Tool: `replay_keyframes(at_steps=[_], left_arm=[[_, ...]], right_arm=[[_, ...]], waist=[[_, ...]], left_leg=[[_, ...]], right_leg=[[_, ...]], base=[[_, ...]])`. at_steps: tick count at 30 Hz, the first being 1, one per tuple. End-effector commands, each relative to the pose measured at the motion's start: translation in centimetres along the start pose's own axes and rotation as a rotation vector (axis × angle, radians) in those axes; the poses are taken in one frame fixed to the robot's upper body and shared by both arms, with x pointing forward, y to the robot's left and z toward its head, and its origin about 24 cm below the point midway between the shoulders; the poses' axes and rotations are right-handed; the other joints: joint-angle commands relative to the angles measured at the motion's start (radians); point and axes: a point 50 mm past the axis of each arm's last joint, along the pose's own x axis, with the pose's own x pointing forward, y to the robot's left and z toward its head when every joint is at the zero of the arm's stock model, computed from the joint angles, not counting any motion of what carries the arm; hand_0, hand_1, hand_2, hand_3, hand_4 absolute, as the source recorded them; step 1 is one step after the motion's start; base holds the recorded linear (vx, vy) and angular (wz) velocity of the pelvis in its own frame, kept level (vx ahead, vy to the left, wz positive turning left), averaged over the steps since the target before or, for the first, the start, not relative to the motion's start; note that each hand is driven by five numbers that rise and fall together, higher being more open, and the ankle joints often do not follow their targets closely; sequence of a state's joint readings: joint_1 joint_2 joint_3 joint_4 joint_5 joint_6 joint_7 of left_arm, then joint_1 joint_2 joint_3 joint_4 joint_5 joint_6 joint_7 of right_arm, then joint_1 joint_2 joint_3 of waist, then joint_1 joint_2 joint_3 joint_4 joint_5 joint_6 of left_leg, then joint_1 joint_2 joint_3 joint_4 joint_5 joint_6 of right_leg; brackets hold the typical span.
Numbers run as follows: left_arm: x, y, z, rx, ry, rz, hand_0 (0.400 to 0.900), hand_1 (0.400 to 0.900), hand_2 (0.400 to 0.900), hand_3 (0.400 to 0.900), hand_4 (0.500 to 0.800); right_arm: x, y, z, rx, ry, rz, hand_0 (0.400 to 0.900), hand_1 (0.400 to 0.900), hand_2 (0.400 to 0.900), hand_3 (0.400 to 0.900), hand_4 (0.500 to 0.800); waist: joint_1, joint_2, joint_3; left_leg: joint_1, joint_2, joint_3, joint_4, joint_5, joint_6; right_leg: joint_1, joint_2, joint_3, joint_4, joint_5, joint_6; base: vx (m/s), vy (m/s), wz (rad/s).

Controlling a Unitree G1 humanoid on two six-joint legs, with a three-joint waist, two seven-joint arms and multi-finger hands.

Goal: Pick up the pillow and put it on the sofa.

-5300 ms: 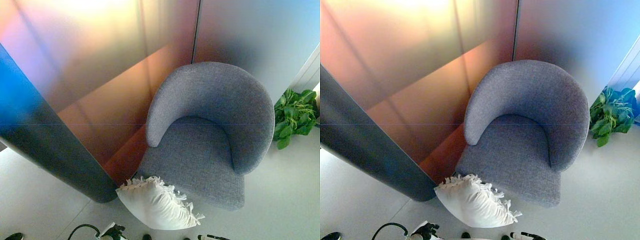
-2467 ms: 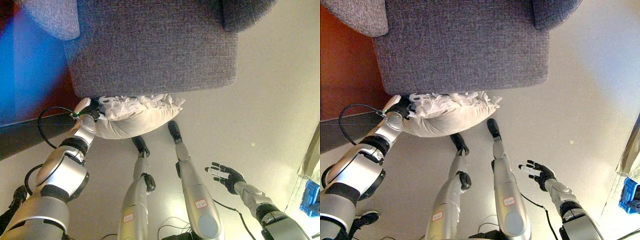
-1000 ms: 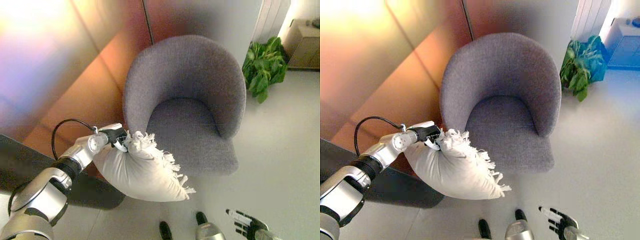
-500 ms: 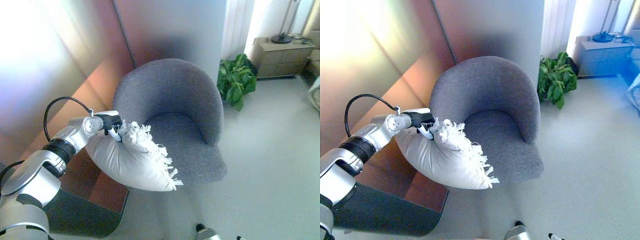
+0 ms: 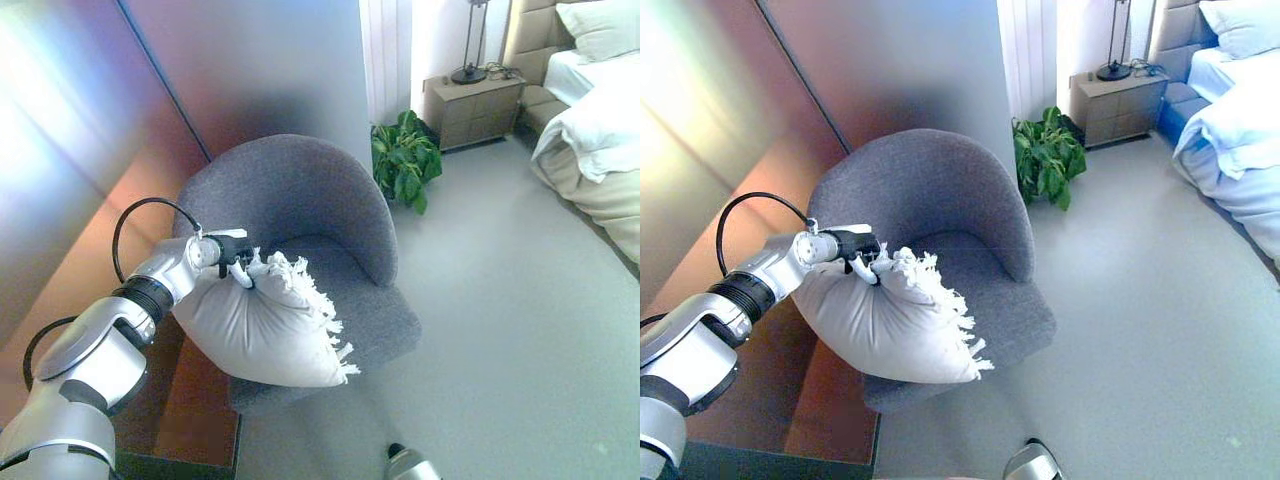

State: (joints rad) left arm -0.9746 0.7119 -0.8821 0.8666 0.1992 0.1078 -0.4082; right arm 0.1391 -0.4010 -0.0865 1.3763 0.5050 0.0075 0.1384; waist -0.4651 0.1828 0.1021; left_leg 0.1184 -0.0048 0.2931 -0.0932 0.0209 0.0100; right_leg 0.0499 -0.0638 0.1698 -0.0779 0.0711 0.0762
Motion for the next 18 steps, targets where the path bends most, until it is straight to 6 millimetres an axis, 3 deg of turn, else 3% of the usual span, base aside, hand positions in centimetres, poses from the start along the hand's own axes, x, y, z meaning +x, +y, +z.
replay_keyframes(at_steps=[1, 18], left_arm=[[-5.2, 11.7, -0.5, -0.097, 0.056, 0.401, 0.900, 0.900, 0.900, 0.900, 0.800], [-5.4, 11.2, -2.8, -0.119, 0.120, 0.380, 0.900, 0.900, 0.900, 0.900, 0.800]], right_arm=[[-0.8, -3.3, -1.4, 0.036, 0.017, -0.087, 0.900, 0.900, 0.900, 0.900, 0.800], [-0.6, -2.1, -1.9, 0.004, 0.019, -0.049, 0.900, 0.900, 0.900, 0.900, 0.800]], waist=[[0.007, 0.047, -0.051], [0.032, 0.026, -0.063]], left_leg=[[0.053, -0.039, 0.010, 0.006, -0.043, -0.030], [0.052, -0.023, 0.007, 0.007, -0.035, -0.037]], right_leg=[[-0.039, 0.055, 0.024, 0.020, 0.037, 0.073], [-0.029, 0.058, 0.004, 0.007, 0.041, 0.074]], base=[[-0.01, -0.010, -0.08], [-0.01, -0.027, 0.01]])
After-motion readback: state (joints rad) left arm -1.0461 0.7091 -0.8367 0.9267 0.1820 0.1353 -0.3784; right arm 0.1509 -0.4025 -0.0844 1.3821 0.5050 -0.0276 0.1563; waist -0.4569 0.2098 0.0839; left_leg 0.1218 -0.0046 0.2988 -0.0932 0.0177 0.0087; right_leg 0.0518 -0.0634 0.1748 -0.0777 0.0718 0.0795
